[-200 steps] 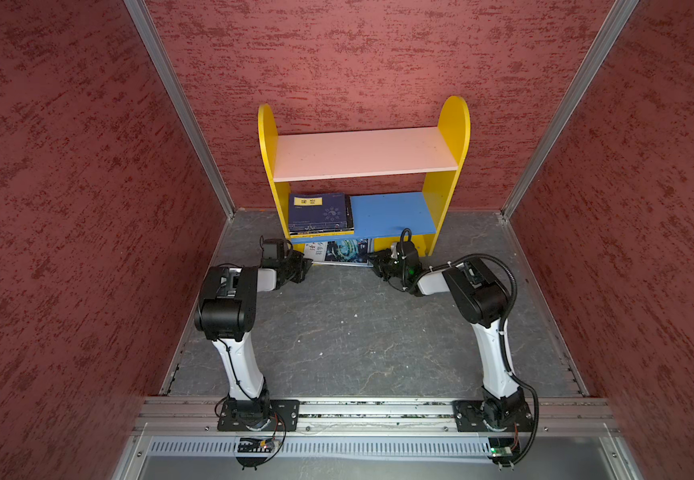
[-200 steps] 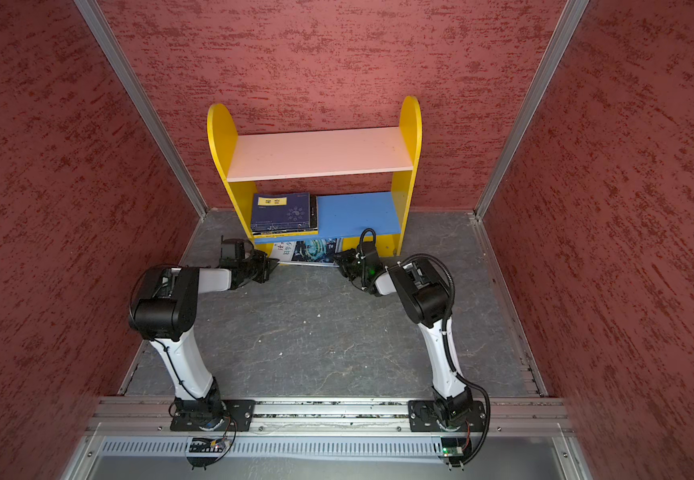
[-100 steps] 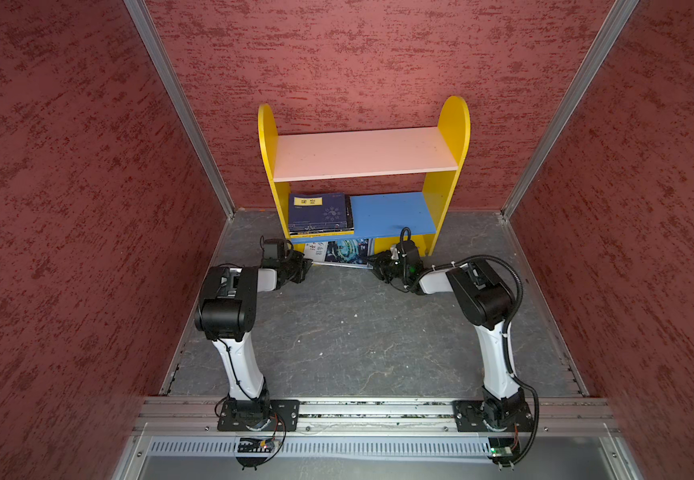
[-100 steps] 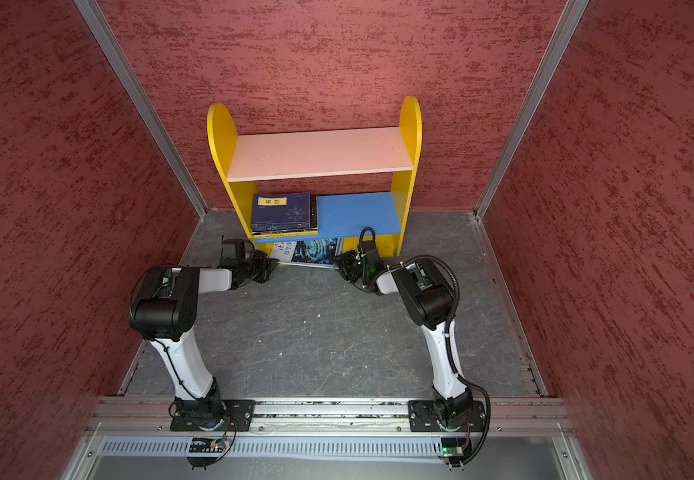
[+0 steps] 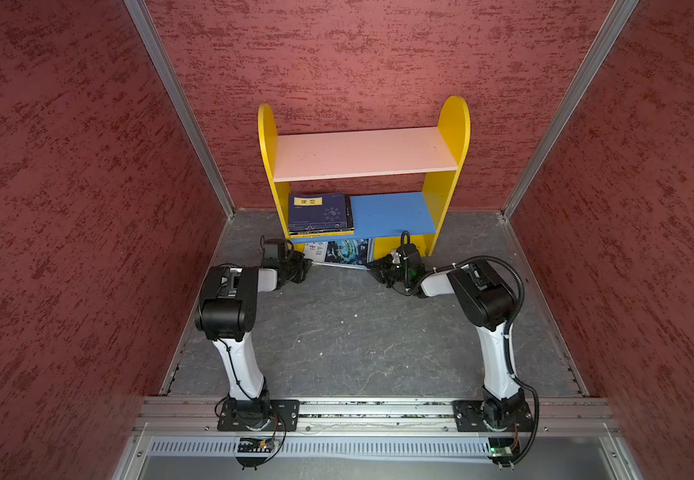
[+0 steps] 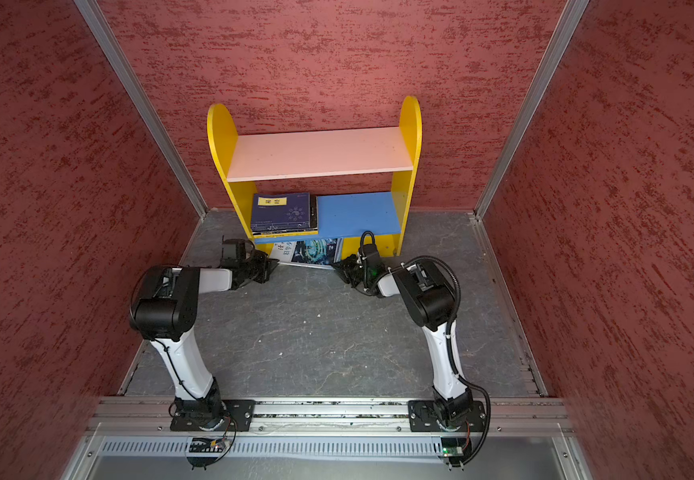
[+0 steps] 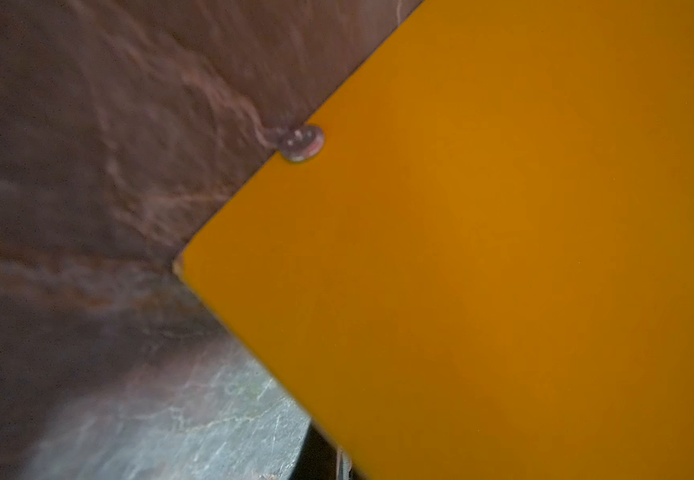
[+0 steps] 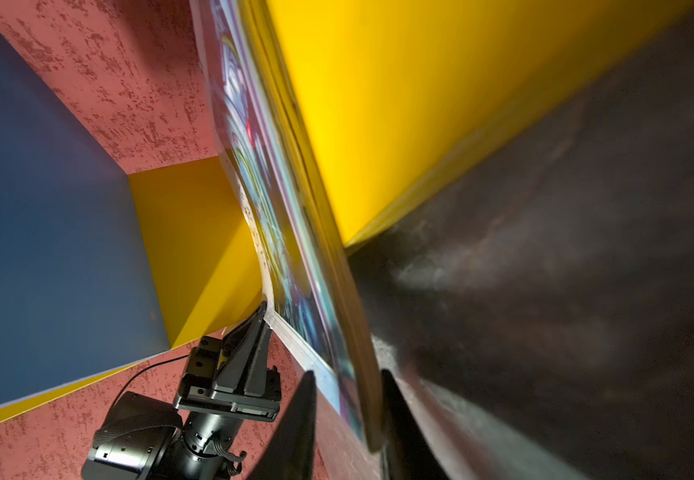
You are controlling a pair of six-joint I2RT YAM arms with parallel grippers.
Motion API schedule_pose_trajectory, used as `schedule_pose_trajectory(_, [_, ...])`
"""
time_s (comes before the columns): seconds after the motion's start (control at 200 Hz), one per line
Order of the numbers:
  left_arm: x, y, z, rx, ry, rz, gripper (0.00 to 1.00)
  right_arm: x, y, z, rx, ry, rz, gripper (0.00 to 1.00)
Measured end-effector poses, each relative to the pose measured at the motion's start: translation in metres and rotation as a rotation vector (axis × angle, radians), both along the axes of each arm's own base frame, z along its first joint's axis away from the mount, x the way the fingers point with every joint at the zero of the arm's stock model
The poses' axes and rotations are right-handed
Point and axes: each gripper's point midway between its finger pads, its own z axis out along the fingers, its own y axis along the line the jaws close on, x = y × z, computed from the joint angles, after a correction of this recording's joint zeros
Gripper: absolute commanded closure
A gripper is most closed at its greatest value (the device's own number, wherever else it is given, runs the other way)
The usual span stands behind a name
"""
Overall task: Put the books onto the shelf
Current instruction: 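Slide the book deeper under the blue shelf with both grippers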
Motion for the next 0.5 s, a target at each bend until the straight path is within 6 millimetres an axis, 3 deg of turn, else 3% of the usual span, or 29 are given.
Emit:
schedule_pose_trajectory(0.346, [-0.002, 0.002, 0.000, 0.001, 0.004, 0.013, 0.98, 0.010, -0.004, 0.003, -0.016, -0.036, -0.045, 0.89])
schedule_pose_trajectory(0.501, [-0.003, 0.003, 0.004, 0.002, 0.001, 0.028, 0.98, 0.026, -0.002, 0.021, -0.022, -0.096, -0.065, 0.90])
